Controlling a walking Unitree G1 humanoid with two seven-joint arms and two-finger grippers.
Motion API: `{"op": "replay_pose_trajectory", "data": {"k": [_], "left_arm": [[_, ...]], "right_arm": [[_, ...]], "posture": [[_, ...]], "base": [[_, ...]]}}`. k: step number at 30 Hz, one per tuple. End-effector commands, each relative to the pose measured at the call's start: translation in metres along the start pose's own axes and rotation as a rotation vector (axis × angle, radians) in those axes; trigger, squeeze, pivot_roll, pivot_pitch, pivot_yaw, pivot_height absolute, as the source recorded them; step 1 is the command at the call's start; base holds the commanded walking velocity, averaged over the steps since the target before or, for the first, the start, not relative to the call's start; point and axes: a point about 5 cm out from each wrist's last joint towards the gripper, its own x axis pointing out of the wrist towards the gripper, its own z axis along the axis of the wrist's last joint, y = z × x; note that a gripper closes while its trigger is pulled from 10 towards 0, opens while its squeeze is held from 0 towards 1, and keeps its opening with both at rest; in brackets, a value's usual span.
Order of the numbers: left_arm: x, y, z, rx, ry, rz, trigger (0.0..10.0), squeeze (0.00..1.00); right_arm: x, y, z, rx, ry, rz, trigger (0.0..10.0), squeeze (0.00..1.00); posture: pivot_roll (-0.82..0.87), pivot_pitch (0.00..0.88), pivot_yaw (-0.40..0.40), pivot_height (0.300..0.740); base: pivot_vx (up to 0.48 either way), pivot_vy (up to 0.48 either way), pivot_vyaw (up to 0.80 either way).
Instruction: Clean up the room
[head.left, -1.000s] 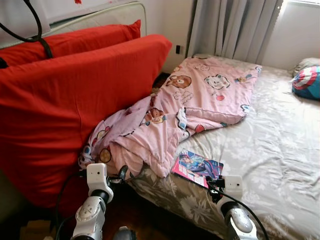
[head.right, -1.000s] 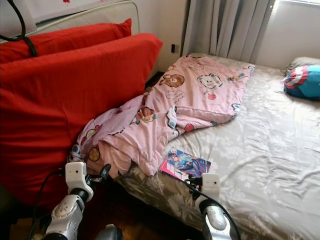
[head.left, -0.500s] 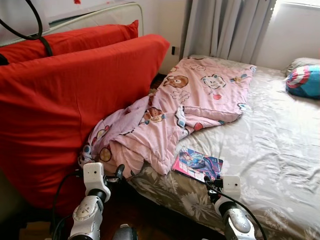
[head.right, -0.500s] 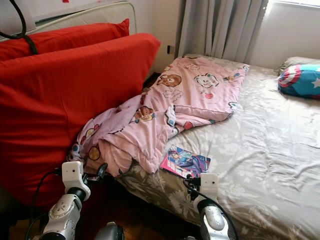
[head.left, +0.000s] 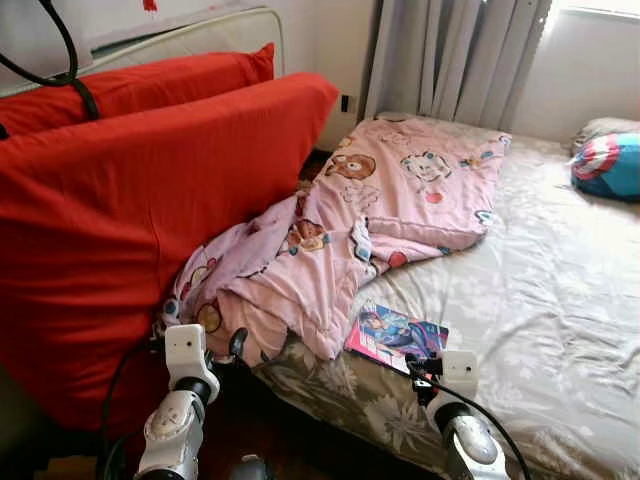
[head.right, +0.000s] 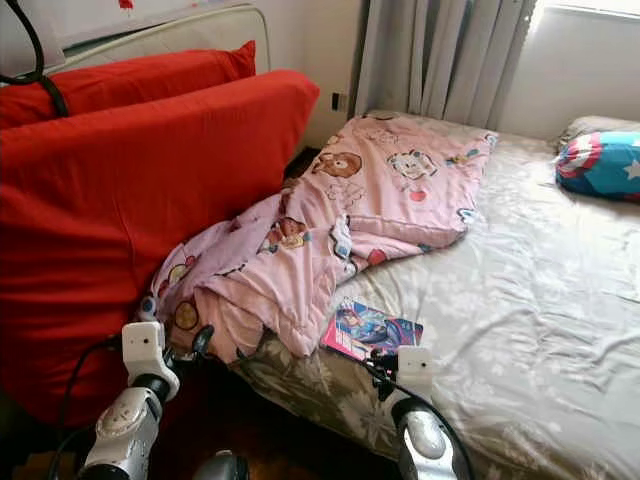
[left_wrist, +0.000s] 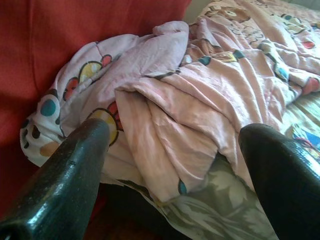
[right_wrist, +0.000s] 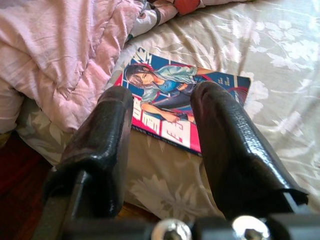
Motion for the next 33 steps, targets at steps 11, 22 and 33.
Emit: {"op": "replay_pose_trajectory", "data": {"k": [11,22,33], "left_arm": [[0.006,-0.002,0.008,-0.003,-0.026,0.004,10.0,0.0],[0.008,-0.005,0.011,-0.019,-0.036,-0.014,10.0,0.0],[0.01,-0.003,0.019,0.011,-0.052,-0.055,10.0,0.0]], "right_arm": [[0.004,-0.003,0.006,-0.011,-0.004,0.001,10.0,0.0],[0.005,-0.002,0.008,-0.018,-0.002,0.015,10.0,0.0],[0.005,-0.001,0.005,-0.018,0.015,0.014,10.0,0.0]], "posture": [[-0.06,0.0,-0.012,0.645],[-0.07,0.0,-0.014,0.645],[-0.06,0.013,0.014,0.615]], "base": [[0.363,0.0,0.0],[0.127,0.0,0.0],[0.0,0.0,0.0]]}}
